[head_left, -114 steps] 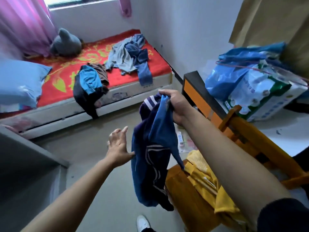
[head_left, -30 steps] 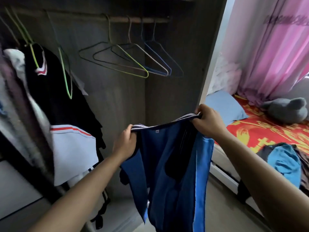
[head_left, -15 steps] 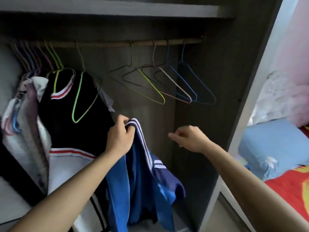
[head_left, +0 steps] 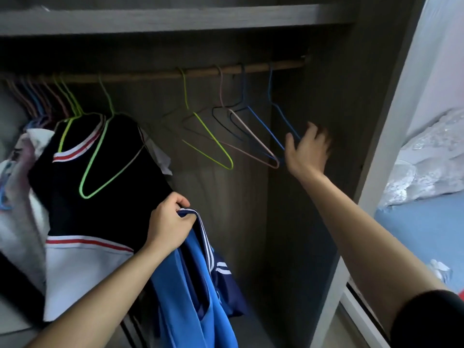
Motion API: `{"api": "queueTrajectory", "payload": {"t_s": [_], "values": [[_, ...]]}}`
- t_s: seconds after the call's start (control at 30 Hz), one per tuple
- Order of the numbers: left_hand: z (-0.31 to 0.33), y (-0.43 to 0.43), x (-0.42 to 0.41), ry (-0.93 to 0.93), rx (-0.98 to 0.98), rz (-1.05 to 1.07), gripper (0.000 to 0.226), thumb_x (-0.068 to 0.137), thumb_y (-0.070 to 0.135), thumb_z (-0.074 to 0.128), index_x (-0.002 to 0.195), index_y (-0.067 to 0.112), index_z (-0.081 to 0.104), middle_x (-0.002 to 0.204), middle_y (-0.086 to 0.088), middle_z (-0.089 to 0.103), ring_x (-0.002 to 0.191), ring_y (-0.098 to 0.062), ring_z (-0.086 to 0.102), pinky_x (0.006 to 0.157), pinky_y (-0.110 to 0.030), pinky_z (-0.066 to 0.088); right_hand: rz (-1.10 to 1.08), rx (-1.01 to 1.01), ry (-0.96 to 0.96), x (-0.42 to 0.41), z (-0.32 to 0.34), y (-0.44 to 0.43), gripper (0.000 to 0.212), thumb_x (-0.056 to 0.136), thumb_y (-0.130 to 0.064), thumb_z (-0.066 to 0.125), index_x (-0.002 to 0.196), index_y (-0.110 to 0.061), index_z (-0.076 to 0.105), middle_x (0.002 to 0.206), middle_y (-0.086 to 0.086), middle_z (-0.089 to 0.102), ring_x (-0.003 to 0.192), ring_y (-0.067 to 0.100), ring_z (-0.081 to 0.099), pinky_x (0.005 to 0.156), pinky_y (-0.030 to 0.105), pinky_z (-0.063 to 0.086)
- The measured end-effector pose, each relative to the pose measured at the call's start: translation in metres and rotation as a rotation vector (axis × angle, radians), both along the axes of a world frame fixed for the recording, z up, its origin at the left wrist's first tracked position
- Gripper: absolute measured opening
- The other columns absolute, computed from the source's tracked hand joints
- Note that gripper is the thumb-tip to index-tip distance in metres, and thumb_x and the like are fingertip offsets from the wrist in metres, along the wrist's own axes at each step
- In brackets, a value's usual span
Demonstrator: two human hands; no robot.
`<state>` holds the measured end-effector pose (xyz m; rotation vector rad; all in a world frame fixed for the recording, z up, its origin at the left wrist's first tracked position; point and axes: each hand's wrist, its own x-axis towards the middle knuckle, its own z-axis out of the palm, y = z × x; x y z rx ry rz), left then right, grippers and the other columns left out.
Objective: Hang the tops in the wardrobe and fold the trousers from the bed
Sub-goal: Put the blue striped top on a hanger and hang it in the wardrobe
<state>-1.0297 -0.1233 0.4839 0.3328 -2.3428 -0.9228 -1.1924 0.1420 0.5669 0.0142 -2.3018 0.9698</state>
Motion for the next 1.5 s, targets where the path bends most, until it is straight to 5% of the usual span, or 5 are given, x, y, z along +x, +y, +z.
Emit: {"api": "queueTrajectory", "payload": {"t_s": [0.57,0.97,1.1,1.3,1.5], "values": [[0.006,-0.049,-0.006,0.065,0.096,-0.143,0.017,0.069,0.019,0.068,0.074,0.028,0.054,0.057,0.011,0.059,0.050,-0.005,0.052,0.050,-0.019,0.038,0.321,0.444,0.110,0.032,0.010,-0.140,0.053,0.097,-0.055,0.046,0.132,-0.016,0.054,0.126,0.010,0.060,0.121,0.030,0.053,0.097,0.042,0.044],[0.003,-0.120,-0.006,0.051,0.083,-0.205,0.021,0.070,0.016,0.068,0.077,0.030,0.053,0.060,0.005,0.055,0.055,-0.008,0.053,0.054,-0.028,0.042,0.425,-0.034,-0.332,0.024,0.014,-0.256,0.076,0.091,-0.055,0.058,0.145,-0.006,0.039,0.144,0.016,0.047,0.131,0.032,0.047,0.107,0.038,0.041],[-0.001,-0.148,-0.002,0.048,0.094,-0.210,0.021,0.072,0.011,0.068,0.077,0.026,0.054,0.059,0.010,0.057,0.051,-0.007,0.050,0.050,-0.022,0.038,0.515,-0.408,-0.391,0.018,0.017,-0.283,0.036,0.097,-0.034,0.053,0.123,-0.010,0.057,0.116,0.016,0.066,0.100,0.031,0.067,0.085,0.043,0.057],[-0.001,-0.163,-0.005,0.056,0.106,-0.233,0.020,0.073,0.007,0.068,0.077,0.022,0.054,0.054,0.012,0.054,0.047,-0.006,0.048,0.046,-0.015,0.035,0.404,-0.344,-0.087,0.029,0.017,-0.284,0.032,0.104,-0.022,0.038,0.128,-0.013,0.057,0.121,0.010,0.063,0.113,0.026,0.057,0.080,0.024,0.036],[-0.005,-0.153,-0.023,0.050,0.123,-0.180,0.019,0.071,0.010,0.070,0.071,0.021,0.055,0.059,0.004,0.057,0.053,-0.005,0.051,0.048,-0.015,0.034,0.422,-0.398,0.182,0.073,-0.022,-0.240,0.012,0.099,-0.028,0.053,0.094,-0.020,0.060,0.064,-0.009,0.054,0.057,0.002,0.047,0.056,0.025,0.037]]}}
